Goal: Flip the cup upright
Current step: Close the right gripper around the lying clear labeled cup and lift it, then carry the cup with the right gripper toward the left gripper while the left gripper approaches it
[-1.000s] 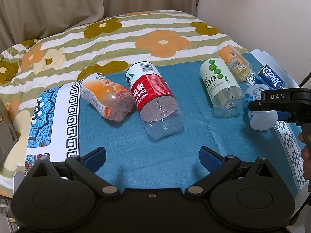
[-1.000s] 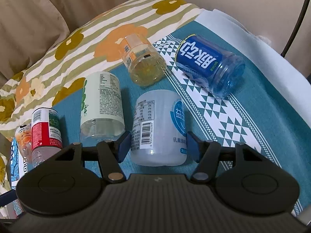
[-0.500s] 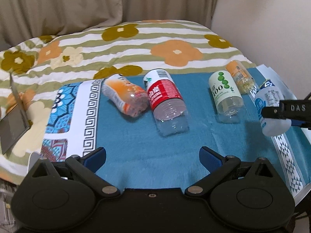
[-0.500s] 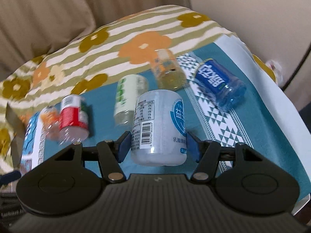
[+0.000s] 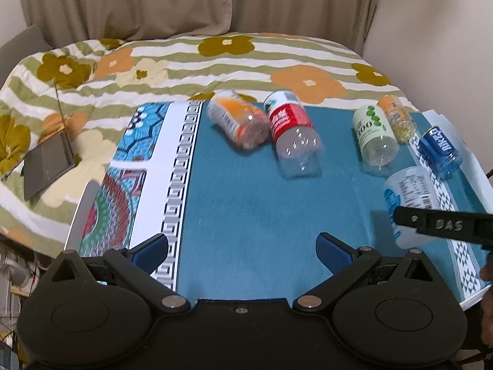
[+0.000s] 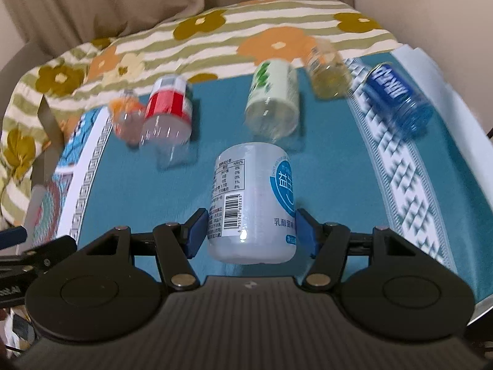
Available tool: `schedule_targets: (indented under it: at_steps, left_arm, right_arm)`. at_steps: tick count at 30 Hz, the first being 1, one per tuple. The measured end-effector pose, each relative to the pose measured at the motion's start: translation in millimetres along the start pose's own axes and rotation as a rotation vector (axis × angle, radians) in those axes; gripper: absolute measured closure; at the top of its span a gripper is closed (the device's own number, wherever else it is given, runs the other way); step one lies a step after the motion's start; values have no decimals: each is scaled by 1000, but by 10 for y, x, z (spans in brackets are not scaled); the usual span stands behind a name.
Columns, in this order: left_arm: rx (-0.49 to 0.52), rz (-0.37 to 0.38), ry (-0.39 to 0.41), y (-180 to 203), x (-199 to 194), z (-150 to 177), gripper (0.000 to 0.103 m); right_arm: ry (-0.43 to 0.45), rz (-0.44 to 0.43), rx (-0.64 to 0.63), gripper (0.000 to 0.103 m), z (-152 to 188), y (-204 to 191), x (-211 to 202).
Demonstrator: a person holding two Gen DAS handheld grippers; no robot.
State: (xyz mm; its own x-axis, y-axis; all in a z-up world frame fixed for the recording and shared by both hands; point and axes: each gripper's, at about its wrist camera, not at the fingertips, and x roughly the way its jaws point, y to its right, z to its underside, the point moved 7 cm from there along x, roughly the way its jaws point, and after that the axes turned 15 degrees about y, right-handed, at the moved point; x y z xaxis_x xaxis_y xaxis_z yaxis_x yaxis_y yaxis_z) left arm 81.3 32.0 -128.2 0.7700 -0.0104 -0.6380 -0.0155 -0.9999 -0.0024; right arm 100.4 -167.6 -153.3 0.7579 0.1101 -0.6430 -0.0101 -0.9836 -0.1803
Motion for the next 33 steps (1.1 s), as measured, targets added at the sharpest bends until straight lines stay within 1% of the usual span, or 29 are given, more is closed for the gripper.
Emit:
schedule_targets:
  at_steps: [4, 9, 11, 14, 15, 16, 19, 22, 28, 33]
  left_arm:
    - [4, -12, -13, -35, -38, 129, 0]
    - [2, -24, -23, -71, -63, 226, 0]
    - [0, -24, -28, -66, -72, 258, 0]
    - [7, -19, -31, -41, -88, 284, 0]
    - [10, -18, -31, -31, -97, 288, 0]
    - [13, -17, -29, -22, -104, 287, 0]
    - [16, -15, -26, -2, -117, 279, 0]
    - [12, -15, -24, 17, -123, 272, 0]
    - [7, -16, -19, 54, -141, 226, 0]
    - [-3, -16, -8, 113, -207, 108, 0]
  right_arm:
    - [-11, -16, -21, 27, 200, -98, 82]
    - [-2, -33, -37, 26, 319, -163, 161]
    - [4, -38, -38, 26, 318, -166, 163]
    - [-7, -38, -29, 22, 323, -154, 179]
    - [-11, -36, -26, 19, 324, -146, 181]
    - [-13, -32, -26, 14, 320, -144, 187]
    - [-4, -27, -20, 6, 303, -126, 169]
    - [-2, -28, -10, 5, 282, -116, 165]
    - [-6, -48, 5, 5, 235, -109, 134]
    - [34, -67, 43, 4, 51, -42, -36]
